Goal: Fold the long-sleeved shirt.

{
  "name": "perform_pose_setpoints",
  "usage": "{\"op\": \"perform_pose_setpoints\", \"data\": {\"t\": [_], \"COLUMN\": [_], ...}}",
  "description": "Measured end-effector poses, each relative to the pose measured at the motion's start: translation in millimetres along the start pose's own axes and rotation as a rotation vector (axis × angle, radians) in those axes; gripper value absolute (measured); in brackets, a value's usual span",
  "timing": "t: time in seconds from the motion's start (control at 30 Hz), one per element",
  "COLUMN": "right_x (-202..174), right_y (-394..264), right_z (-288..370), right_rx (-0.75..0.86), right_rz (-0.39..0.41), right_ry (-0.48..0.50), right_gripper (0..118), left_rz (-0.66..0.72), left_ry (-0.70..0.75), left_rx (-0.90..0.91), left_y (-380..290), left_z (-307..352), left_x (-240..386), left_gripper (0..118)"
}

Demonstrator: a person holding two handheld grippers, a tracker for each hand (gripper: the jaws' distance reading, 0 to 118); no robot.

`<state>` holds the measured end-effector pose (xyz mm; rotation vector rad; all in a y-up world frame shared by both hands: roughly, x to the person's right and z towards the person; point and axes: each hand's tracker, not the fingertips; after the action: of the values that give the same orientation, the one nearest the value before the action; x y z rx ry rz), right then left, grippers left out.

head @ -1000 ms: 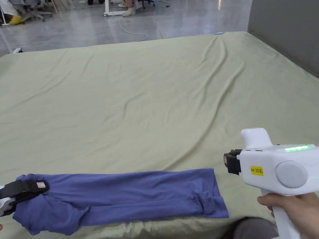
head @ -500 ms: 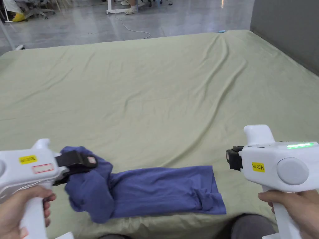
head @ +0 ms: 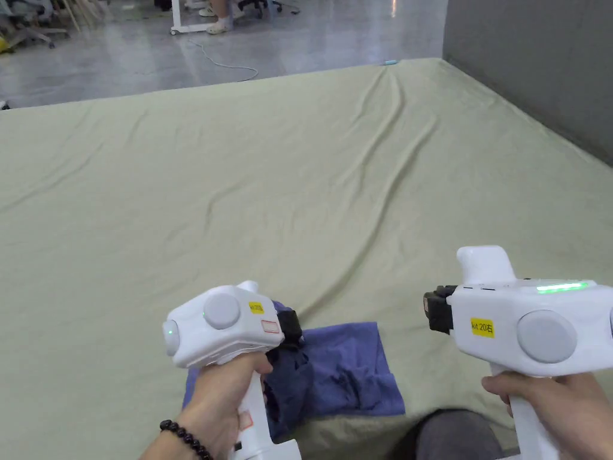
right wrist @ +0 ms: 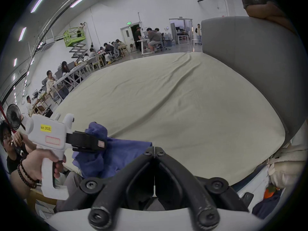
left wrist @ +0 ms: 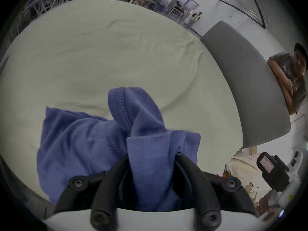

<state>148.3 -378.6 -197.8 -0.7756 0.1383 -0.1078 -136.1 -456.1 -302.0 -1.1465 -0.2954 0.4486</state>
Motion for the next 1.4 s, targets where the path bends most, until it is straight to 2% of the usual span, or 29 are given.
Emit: {"op": "perform_pose_setpoints", "data": {"t": [0.03,0.07,0.1,0.13,0.2,0.27,0.33,0.4,0.43,0.47,0.53,0.57,0.67,0.87,0.93,1.0,1.07,1.13,1.2,1.33,1.4], "right_x": [1,3,4,5,7,8,8,8,8,7,7,6,5,3,4,5,6,7,8,10,12], "right_y": [0,-1,-2,-2,-2,-3,-2,-3,-3,-4,-5,-6,-8,-10,-11,-12,-14,-16,-18,-19,-17], "right_z": [0,1,2,2,3,3,3,3,3,3,1,0,-2,-2,-1,-1,-1,0,-2,-2,-1], "right_rx": [0.000,-0.001,-0.002,-0.002,-0.005,-0.008,-0.007,-0.003,0.000,-0.001,-0.006,-0.006,-0.021,-0.032,-0.034,-0.039,-0.041,-0.046,-0.054,-0.060,-0.063], "right_rz": [-0.003,-0.007,-0.011,-0.013,-0.011,-0.007,-0.008,-0.014,-0.018,-0.021,-0.024,-0.026,-0.019,-0.002,-0.002,-0.004,-0.006,-0.009,-0.008,-0.019,-0.041], "right_ry": [-0.001,-0.001,-0.002,-0.001,-0.002,-0.008,-0.010,-0.004,0.001,0.006,0.013,0.014,0.022,0.021,0.018,0.011,0.006,0.003,-0.005,-0.014,0.006], "right_gripper": [0,0,0,0,0,0,0,0,0,0,0,0,0,0,0,0,0,0,0,0,0], "left_rz": [-0.014,-0.037,-0.032,-0.007,0.045,0.019,-0.017,-0.007,-0.010,-0.001,-0.050,-0.125,-0.311,-0.425,-0.464,-0.475,-0.463,-0.410,-0.421,-0.524,-0.471], "left_ry": [0.011,0.003,-0.073,-0.156,-0.216,-0.223,-0.242,-0.197,-0.170,-0.143,-0.084,0.025,0.166,0.018,0.027,0.045,0.049,-0.048,-0.132,-0.064,-0.153], "left_rx": [0.006,0.000,-0.011,-0.026,-0.044,-0.002,0.102,0.219,0.201,0.237,0.321,0.331,0.351,0.402,0.334,0.284,0.327,0.289,0.231,0.200,0.214], "left_y": [-1,-3,-4,-4,0,3,5,4,5,1,-13,-25,-58,-97,-97,-99,-101,-99,-102,-106,-99], "left_z": [-5,-9,-10,-7,10,34,64,83,87,89,88,79,48,1,-18,-37,-40,-41,-53,-61,-37], "left_x": [2,4,1,-4,-4,-9,-13,-24,-28,-30,-34,-31,-25,-3,10,20,32,39,51,71,64], "left_gripper": [37,59,89,103,106,106,106,106,105,96,20,1,1,1,1,0,0,0,0,0,0]}}
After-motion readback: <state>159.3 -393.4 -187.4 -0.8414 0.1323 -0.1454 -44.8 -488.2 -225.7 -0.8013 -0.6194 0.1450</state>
